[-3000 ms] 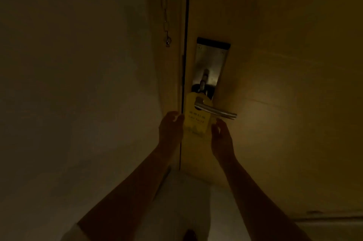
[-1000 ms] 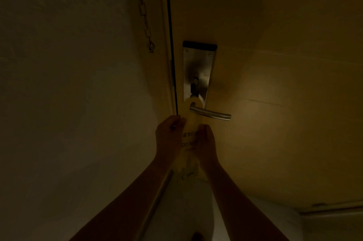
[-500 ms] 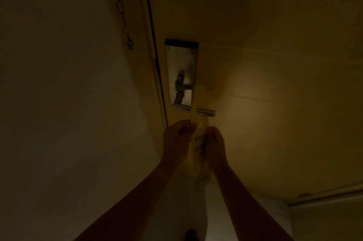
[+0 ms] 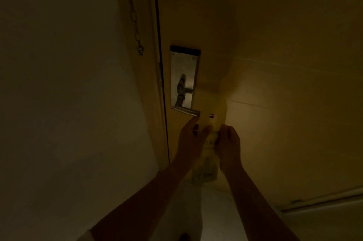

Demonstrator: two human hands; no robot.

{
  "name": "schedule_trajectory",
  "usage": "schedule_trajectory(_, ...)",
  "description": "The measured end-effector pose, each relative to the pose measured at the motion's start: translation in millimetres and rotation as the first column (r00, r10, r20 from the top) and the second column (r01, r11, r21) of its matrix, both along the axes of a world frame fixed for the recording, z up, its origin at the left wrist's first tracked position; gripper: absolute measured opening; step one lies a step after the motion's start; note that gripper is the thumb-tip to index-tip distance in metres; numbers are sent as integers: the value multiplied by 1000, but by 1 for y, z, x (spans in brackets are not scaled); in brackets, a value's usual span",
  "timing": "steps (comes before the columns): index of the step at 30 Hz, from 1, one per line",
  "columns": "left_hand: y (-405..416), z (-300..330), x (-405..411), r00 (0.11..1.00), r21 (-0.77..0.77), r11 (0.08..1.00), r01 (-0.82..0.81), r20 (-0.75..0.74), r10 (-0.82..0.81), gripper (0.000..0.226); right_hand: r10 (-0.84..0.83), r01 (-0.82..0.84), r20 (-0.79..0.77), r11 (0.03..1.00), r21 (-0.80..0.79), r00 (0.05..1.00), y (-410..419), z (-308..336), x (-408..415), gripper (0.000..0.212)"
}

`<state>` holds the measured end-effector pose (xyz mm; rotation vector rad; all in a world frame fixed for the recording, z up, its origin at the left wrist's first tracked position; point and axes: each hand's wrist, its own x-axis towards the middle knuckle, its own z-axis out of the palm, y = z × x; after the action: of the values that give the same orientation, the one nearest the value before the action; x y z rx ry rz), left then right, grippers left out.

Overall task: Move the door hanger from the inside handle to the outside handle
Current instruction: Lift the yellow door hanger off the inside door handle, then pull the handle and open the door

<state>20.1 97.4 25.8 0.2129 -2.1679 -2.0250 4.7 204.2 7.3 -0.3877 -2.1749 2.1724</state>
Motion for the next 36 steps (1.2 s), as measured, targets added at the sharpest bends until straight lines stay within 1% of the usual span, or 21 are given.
schedule_trajectory(3,-23,17,13,992,91,990,-108,-55,113,23,95,-97,-81,995,-20,992,-17,33,7,20)
schedule_trajectory(5,-44,34,23,979,217,960,-180,-54,196,14,202,-208,-95,977,-53,975,-33,55,13,18)
schedule_trajectory(7,-67,52,32,969,284,934,-218,-54,242,21,295,-308,-86,914,-265,951,-50,74,14,18)
schedule_trajectory(8,-79,61,36,964,317,920,-231,-57,261,20,340,-355,-104,887,-296,935,-57,83,13,20)
schedule_trajectory(10,-100,78,44,954,383,889,-251,-60,295,15,394,-411,-149,906,-104,907,-67,95,4,23)
schedule_trajectory(11,-109,84,47,950,389,884,-260,-63,307,13,399,-401,-176,916,25,900,-70,97,-2,20)
schedule_trajectory(13,-122,90,53,947,352,895,-275,-62,315,11,381,-329,-184,908,260,906,-69,96,-18,14)
schedule_trajectory(14,-128,90,55,947,329,901,-283,-52,317,10,382,-290,-182,873,392,906,-67,92,-27,14)
schedule_trajectory(15,-134,90,58,947,318,902,-292,-39,320,9,393,-255,-156,802,540,906,-66,86,-35,17)
schedule_trajectory(16,-139,90,60,946,318,900,-298,-28,323,8,400,-217,-125,705,675,908,-66,80,-42,25)
schedule_trajectory(18,-147,87,62,947,354,887,-295,-18,322,9,399,-181,-35,489,853,916,-65,67,-56,39)
schedule_trajectory(19,-150,85,62,949,396,874,-282,-19,315,11,399,-224,49,404,887,915,-65,63,-60,44)
schedule_trajectory(21,-157,82,61,961,523,821,-228,-15,276,19,443,-375,250,220,901,861,-67,54,-63,55)
schedule_trajectory(22,-159,81,59,969,590,785,-190,-17,248,27,463,-400,301,132,907,834,-68,49,-66,60)
schedule_trajectory(23,-159,79,58,974,632,758,-161,-21,224,33,465,-395,317,78,915,826,-69,46,-68,63)
schedule_trajectory(24,-160,77,56,975,637,755,-156,-24,222,35,459,-380,307,74,922,834,-70,45,-69,64)
schedule_trajectory(25,-159,74,55,970,616,768,-174,-29,243,33,450,-378,299,95,921,842,-71,45,-69,63)
schedule_trajectory(28,-155,69,52,952,527,813,-248,-22,305,24,453,-425,307,185,886,837,-72,43,-72,56)
schedule_trajectory(31,-150,65,49,961,515,822,-243,13,276,20,442,-407,273,242,881,854,-70,39,-74,48)
schedule_trajectory(34,-148,64,47,963,498,833,-239,14,268,22,437,-333,180,302,893,881,-68,31,-71,45)
schedule_trajectory(36,-148,63,48,965,492,837,-238,20,263,23,428,-324,158,348,880,890,-69,28,-71,45)
